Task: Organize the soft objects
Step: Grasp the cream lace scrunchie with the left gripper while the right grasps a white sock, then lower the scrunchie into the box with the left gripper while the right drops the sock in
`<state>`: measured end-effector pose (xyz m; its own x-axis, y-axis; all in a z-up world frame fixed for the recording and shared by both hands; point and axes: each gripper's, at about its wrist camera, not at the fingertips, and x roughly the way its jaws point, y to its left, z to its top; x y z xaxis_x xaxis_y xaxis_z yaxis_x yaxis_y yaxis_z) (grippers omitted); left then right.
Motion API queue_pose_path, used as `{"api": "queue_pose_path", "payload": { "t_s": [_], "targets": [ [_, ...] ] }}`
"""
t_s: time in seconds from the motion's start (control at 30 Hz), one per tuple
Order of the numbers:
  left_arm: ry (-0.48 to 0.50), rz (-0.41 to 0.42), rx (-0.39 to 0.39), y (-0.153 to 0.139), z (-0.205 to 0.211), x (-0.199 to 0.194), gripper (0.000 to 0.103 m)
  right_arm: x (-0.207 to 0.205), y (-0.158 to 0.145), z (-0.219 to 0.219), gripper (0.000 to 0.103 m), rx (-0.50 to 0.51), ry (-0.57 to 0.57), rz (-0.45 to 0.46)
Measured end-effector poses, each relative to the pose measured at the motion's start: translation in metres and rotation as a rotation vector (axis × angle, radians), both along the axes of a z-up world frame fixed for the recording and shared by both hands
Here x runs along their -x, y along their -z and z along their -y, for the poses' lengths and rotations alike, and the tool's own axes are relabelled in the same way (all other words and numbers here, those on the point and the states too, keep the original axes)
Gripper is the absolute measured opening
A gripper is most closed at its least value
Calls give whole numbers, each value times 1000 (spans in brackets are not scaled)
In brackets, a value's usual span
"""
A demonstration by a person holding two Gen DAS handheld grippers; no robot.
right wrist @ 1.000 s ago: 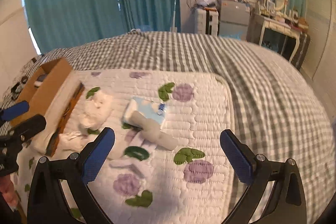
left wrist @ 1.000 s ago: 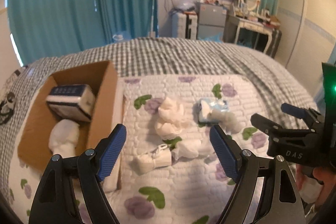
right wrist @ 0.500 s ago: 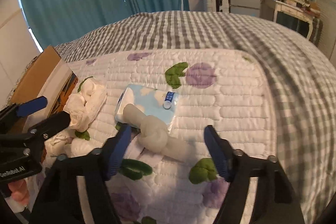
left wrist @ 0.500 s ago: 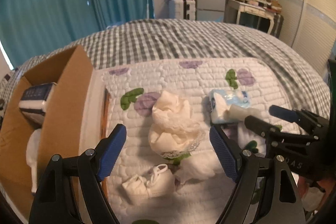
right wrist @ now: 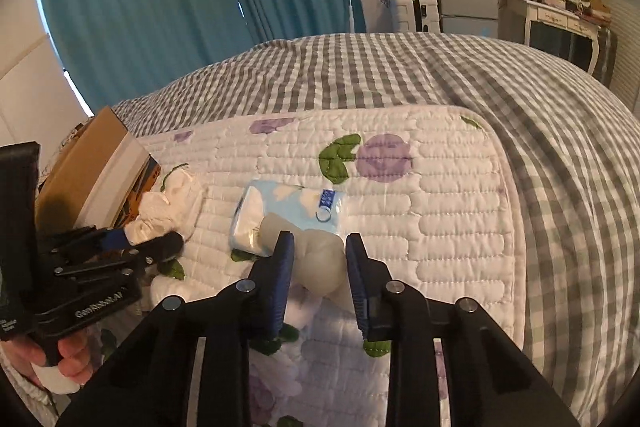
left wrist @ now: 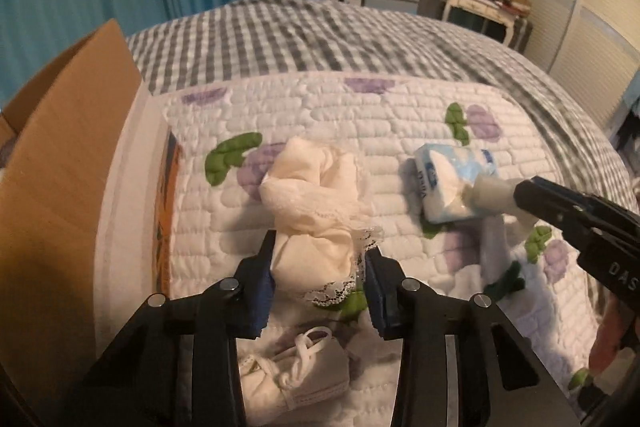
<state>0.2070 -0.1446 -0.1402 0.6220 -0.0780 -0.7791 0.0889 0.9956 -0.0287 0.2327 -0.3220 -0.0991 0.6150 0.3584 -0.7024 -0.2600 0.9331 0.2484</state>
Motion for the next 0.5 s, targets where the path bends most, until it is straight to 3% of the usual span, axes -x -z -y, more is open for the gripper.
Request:
{"api": "queue_pose_path", "payload": {
  "t_s": [0.1,0.3,0.5],
  "targets": [
    [28,30,-30,-8,4,8,30,2,-1,3,26,2,10,1],
    [59,89,-16,-40,2,25,29,12,-17,8,26,12,22,10],
    [83,166,-3,-92,-7,45,28,29,-56,9,26,17,27,52]
  ]
}}
